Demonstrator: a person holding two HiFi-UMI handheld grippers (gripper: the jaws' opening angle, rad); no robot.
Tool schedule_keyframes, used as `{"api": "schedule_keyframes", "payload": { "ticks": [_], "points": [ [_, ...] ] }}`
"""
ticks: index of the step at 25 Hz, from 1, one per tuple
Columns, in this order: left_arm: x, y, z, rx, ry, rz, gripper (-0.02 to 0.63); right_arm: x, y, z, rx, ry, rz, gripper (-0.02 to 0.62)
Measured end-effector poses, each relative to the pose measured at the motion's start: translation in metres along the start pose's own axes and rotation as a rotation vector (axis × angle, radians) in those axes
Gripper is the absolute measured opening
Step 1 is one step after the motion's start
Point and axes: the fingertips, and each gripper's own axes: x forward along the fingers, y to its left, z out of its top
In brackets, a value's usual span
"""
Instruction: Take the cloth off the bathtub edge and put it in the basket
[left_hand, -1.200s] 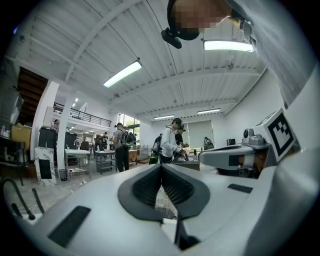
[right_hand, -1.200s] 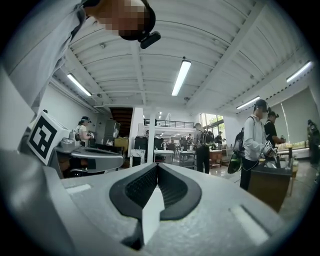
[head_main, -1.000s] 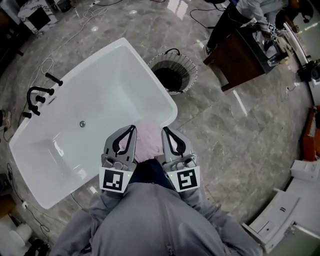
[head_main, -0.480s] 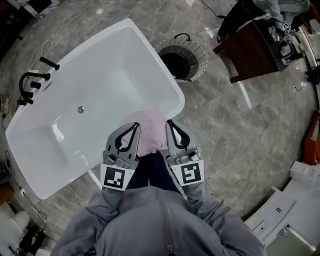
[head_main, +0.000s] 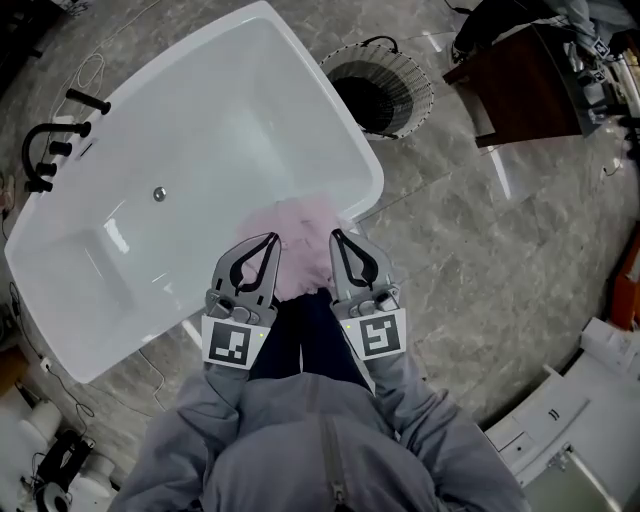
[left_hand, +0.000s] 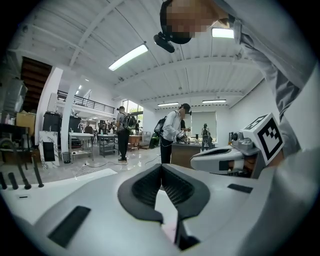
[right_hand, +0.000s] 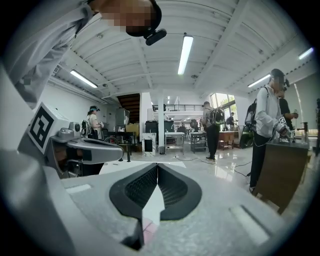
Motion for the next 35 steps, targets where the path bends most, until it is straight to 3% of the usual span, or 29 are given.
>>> {"api": "schedule_keyframes", "payload": {
  "ticks": [3, 7, 14, 22, 29, 30, 32, 35],
  "points": [
    [0.004, 0.0, -0.015, 0.05, 0.018, -0.018, 0.006, 0.002, 0.005, -0.019, -0.004, 0.024, 0.01, 0.005],
    [0.005, 0.005, -0.04, -0.089, 0.042, 0.024, 0.006, 0.002, 0.009, -0.042, -0.007, 0.06, 0.024, 0.005],
    [0.007, 0.002, -0.084, -0.145, 0.107, 0.033, 0.006, 0.0, 0.016, -0.088, -0.018, 0.144, 0.056, 0.005],
    [0.008, -0.002, -0.123, -0.152, 0.198, 0.016, 0.008, -0.004, 0.018, -0.125, 0.079, 0.23, 0.085, 0.006],
    [0.003, 0.001, -0.162, -0.192, 0.293, 0.018, 0.012, -0.011, 0.011, -0.167, 0.181, 0.364, 0.053, 0.023],
    [0.003, 0.0, -0.167, -0.204, 0.309, 0.012, 0.029, -0.012, 0.011, -0.171, 0.186, 0.376, 0.054, 0.029],
    [0.003, 0.0, -0.178, -0.231, 0.344, -0.006, 0.175, -0.015, 0.01, -0.178, 0.203, 0.398, 0.061, 0.053],
    [0.001, 0.0, -0.195, -0.26, 0.403, -0.013, 0.215, -0.018, 0.009, -0.185, 0.237, 0.417, 0.069, 0.114]
  ]
}}
